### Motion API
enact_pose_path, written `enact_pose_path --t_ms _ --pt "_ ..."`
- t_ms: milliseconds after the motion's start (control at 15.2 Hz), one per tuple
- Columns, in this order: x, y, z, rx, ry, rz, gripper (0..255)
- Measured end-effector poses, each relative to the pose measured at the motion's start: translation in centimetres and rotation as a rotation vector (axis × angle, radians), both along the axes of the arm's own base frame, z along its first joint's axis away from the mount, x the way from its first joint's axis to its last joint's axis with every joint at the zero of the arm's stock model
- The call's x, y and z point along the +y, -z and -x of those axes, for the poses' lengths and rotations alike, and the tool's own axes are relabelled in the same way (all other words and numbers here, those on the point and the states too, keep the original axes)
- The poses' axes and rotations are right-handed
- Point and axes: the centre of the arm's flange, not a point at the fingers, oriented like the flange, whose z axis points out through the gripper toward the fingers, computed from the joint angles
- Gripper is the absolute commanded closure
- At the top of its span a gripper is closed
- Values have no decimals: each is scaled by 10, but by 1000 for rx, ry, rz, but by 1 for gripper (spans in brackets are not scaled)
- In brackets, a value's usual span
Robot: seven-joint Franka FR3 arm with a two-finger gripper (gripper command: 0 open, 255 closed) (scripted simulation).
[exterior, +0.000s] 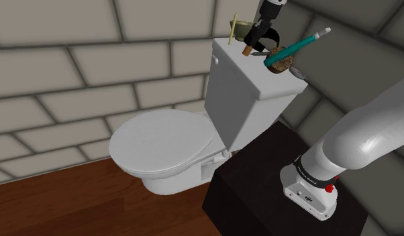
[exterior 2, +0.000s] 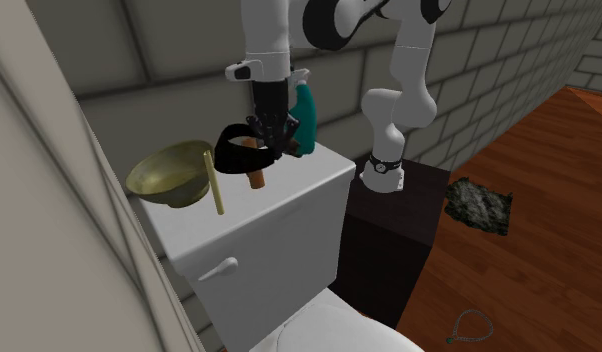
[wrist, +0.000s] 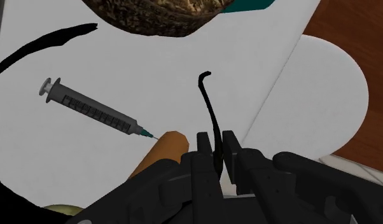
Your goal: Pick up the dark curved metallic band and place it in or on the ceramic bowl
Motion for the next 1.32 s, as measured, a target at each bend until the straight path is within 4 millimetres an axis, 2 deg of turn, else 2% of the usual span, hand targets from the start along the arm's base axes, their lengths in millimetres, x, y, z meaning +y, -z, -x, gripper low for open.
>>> enact_pose_path --t_ms 1320 --pt "1 -105 0 -1 0 0 255"
